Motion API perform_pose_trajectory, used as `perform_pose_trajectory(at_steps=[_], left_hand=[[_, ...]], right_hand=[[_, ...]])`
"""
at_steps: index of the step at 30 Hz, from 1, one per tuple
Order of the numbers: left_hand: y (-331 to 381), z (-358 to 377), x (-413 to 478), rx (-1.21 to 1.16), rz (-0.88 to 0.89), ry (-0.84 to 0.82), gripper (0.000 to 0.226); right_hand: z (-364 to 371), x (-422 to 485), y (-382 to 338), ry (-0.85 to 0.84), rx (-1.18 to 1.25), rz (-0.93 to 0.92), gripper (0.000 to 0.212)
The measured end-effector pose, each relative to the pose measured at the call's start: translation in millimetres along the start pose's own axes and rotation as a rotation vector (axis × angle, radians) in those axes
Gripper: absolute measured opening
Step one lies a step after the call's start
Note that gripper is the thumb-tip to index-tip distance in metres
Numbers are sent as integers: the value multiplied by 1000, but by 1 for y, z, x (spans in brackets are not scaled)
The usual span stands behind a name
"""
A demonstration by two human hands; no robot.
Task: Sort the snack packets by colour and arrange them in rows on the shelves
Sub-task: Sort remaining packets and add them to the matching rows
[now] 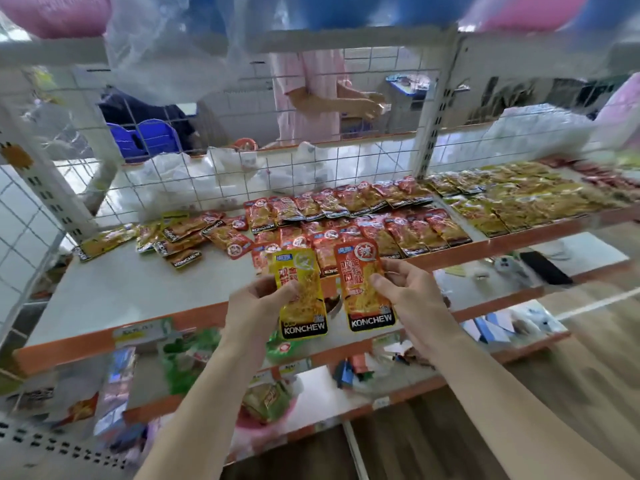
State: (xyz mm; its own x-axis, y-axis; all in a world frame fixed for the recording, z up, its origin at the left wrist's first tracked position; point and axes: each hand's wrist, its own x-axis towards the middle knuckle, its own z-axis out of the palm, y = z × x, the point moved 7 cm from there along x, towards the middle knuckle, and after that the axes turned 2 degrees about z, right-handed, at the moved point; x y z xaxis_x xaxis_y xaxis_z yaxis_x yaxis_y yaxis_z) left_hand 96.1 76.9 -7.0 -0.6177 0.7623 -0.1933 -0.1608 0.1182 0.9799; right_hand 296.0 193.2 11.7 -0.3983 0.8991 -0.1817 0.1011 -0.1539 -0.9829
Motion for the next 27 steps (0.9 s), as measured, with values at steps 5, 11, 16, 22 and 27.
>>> perform_pose_trajectory(at_steps=[5, 11, 16, 22, 27], left_hand=[[5, 41, -12, -2, 10, -39, 29], [2, 76, 2, 17, 18, -101, 72], [-2, 95, 26, 60, 10, -110, 47], [-4, 118, 70, 49, 12, -134, 13], [1, 135, 95, 69, 22, -162, 14]], right_hand=[[-45, -17, -4, 43, 19, -11, 14], [-84, -8, -1, 136, 42, 2, 15], [-101, 17, 4, 185, 36, 28, 17], [-111, 61, 7, 216, 17, 58, 14], [-114, 92, 2, 239, 30, 77, 16]])
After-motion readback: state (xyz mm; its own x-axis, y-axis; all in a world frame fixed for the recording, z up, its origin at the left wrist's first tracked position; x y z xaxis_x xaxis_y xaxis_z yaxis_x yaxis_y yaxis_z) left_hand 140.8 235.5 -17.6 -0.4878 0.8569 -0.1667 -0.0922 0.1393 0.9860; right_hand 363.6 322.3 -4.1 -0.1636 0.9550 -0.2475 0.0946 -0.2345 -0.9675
